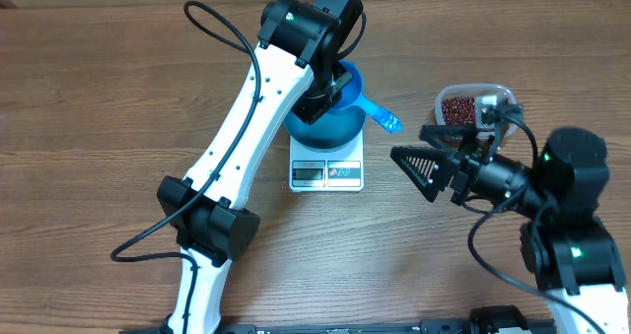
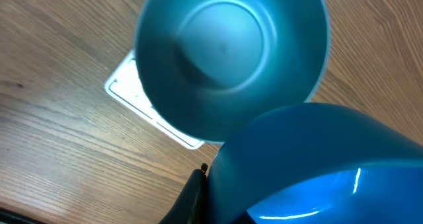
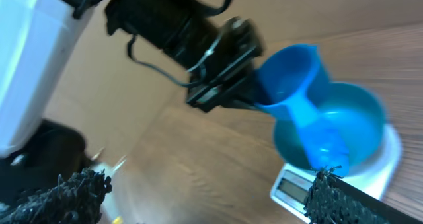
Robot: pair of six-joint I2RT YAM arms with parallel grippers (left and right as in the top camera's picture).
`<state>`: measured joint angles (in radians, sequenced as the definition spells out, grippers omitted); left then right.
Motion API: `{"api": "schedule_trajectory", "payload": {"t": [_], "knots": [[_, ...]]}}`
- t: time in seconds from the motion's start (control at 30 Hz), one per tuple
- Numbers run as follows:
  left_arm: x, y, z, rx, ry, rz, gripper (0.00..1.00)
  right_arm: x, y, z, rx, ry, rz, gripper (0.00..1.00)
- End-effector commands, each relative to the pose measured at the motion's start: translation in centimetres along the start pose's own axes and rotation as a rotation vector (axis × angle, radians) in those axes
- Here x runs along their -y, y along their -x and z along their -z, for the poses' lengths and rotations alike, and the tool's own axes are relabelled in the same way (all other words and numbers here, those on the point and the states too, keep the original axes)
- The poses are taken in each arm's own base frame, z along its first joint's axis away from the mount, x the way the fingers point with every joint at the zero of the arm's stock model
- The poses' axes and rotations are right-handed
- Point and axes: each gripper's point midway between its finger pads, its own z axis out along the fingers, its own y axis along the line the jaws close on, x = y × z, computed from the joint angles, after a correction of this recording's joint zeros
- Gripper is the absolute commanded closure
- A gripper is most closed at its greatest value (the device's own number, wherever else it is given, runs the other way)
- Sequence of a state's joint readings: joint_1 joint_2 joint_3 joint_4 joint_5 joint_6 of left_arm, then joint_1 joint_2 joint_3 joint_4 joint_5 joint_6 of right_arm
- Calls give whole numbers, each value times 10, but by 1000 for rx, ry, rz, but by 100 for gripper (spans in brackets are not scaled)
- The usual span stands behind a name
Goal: Scoop item into bowl and weigh 150g on scale
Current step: 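Move the right gripper to the blue scoop's handle beside the bowl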
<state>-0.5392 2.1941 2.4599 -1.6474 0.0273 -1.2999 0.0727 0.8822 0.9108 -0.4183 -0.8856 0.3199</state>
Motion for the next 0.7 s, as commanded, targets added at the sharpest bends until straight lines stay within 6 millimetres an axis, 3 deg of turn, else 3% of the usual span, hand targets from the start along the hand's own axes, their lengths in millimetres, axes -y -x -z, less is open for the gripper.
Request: {"api": "schedule_trajectory", "payload": {"t": [0.0, 0.13, 0.23, 0.67], "knots": [[8, -8, 4, -36, -37, -66, 96, -9, 0, -8, -49, 98, -11, 0], [7, -10, 4, -49, -35, -68, 96, 34, -1, -23, -51, -44, -220, 2], [8, -14, 5, -70, -42, -36, 96, 52, 1, -31, -44, -87, -306, 3], [10, -22, 5, -124, -40, 202, 96, 80, 19, -38, 60, -181, -473, 9]]}}
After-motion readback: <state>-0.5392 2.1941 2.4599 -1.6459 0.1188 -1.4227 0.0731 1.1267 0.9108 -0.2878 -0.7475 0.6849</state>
